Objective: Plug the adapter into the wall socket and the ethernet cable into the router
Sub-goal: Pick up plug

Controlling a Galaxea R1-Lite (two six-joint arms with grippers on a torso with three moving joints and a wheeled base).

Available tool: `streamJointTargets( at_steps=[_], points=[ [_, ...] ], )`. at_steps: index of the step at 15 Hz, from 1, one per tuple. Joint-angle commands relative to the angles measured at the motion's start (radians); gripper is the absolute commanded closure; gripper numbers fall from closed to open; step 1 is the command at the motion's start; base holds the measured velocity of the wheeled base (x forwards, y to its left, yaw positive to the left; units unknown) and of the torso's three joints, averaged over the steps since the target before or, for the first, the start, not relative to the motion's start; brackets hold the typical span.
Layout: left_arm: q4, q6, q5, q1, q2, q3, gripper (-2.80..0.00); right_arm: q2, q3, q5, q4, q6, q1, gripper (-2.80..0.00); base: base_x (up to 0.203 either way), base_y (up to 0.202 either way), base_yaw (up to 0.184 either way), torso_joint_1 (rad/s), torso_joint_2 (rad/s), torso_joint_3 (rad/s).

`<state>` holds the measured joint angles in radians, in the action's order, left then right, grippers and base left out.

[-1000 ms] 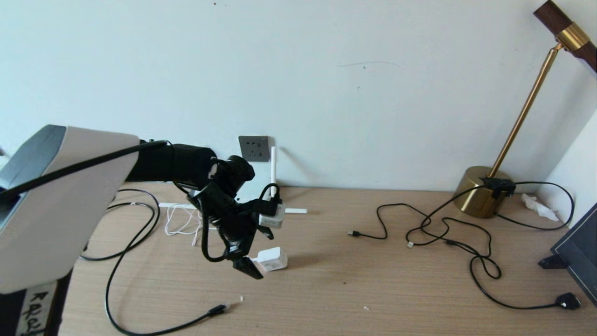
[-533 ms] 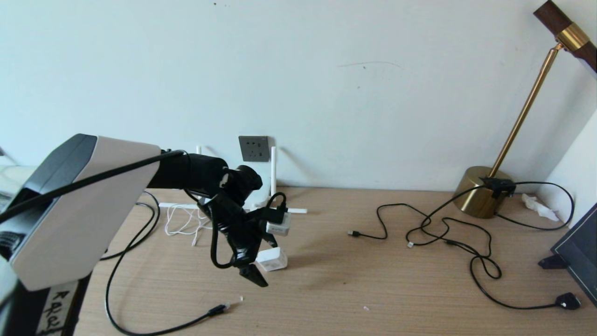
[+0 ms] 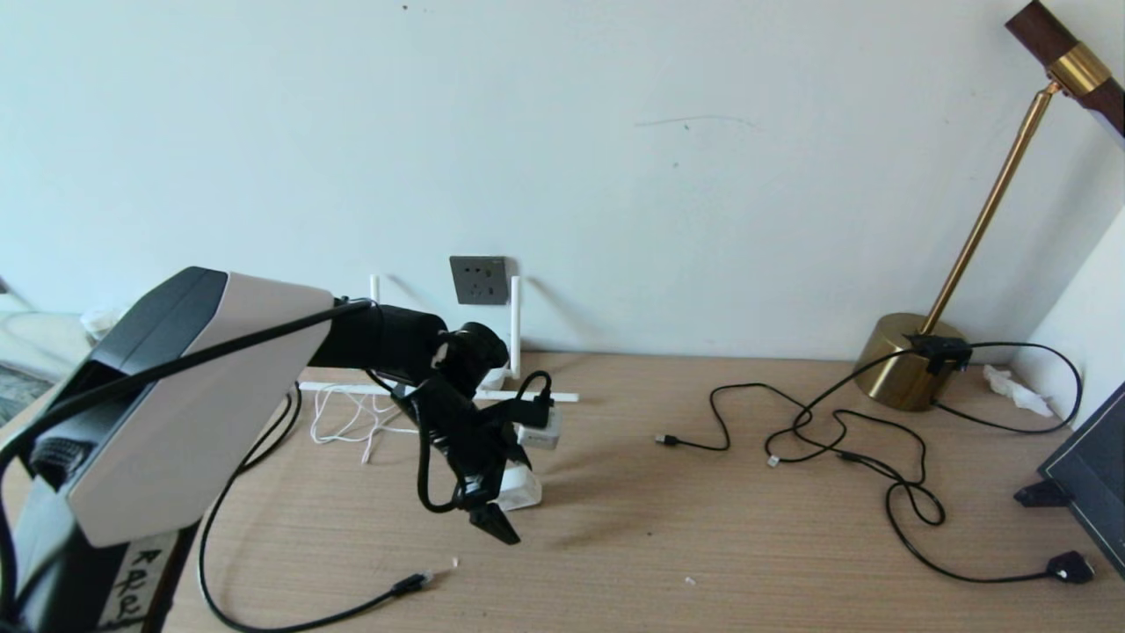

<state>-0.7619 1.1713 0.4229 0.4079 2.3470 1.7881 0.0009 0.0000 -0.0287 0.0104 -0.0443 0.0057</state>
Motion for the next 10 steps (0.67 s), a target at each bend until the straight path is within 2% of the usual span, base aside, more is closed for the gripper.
streamJointTargets(
  at_steps=[1,3,4,10],
  points=[
    [-0.004,0.005,0.002,0.003,0.006,0.001,-2.80,-0.001,0.000,0.000,0.000,0.000,0.000,0.00,0.000,0.000,0.000,0.000,0.00,0.000],
    [-0.004,0.005,0.002,0.003,0.007,0.001,-2.80,-0.001,0.000,0.000,0.000,0.000,0.000,0.00,0.000,0.000,0.000,0.000,0.00,0.000],
    [-0.002,0.005,0.002,0.003,0.008,0.002,0.00,0.001,0.000,0.000,0.000,0.000,0.000,0.00,0.000,0.000,0.000,0.000,0.00,0.000],
    [0.019,0.007,0.002,0.003,0.017,0.001,0.00,0.000,0.000,0.000,0.000,0.000,0.000,0.00,0.000,0.000,0.000,0.000,0.00,0.000]
  ],
)
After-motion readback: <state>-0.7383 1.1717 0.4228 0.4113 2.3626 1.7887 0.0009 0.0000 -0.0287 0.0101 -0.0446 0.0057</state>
